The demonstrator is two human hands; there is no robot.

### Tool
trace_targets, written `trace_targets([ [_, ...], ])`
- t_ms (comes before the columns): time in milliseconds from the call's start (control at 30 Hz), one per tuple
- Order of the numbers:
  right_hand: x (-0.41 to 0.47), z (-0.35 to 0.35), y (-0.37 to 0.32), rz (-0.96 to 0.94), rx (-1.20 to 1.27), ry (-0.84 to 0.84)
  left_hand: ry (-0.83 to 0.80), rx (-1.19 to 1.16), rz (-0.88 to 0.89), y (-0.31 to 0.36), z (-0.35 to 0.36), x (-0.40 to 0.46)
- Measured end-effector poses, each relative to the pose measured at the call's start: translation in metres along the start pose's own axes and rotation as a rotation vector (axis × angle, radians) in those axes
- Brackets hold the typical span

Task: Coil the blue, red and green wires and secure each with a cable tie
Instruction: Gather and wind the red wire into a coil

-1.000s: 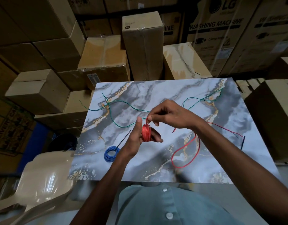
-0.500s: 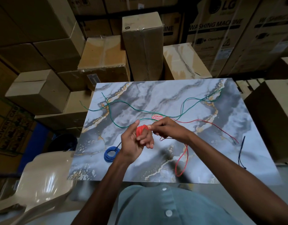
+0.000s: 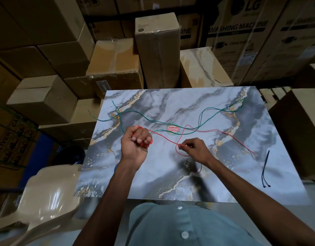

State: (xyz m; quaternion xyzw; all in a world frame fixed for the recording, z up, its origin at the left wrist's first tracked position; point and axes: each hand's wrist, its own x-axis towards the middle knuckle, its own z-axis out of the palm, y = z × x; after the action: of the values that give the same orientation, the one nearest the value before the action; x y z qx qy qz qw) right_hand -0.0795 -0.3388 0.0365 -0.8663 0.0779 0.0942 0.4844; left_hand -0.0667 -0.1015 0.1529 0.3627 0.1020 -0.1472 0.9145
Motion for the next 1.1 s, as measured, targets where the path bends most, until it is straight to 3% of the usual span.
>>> trace_targets([
  [67,0.005,-0.003,0.006,-0.009,-0.099,0.002,0.010,0.050,-0.034,-0.007,0.003,-0.001],
  [200,0.010,-0.008,-0.010,0.011,-0.287,-0.210,0.025,0.080,-0.093,-0.021,0.011,-0.002],
  [267,0.011,-0.009,-0.021,-0.092,-0.328,-0.192,0.025,0.067,-0.118,-0.024,0.015,-0.003],
  [400,0.002,-0.007,-0.061,-0.277,0.044,-0.196,0.001,0.072,-0.167,-0.029,0.022,-0.005],
  [467,-0.001,-0.001,-0.078,-0.249,0.301,-0.249,-0.016,0.092,-0.176,-0.030,0.026,-0.005],
  [733,-0.019,0.014,-0.072,-0.003,0.754,-0.310,-0.090,-0.144,-0.130,-0.019,0.030,-0.003],
  [933,-0.030,0.010,-0.053,0.022,0.596,-0.291,-0.066,-0.360,-0.079,-0.022,0.015,0.011],
  [1100,-0.040,-0.003,-0.061,-0.079,0.305,-0.323,0.031,-0.295,-0.024,-0.031,0.001,0.021],
])
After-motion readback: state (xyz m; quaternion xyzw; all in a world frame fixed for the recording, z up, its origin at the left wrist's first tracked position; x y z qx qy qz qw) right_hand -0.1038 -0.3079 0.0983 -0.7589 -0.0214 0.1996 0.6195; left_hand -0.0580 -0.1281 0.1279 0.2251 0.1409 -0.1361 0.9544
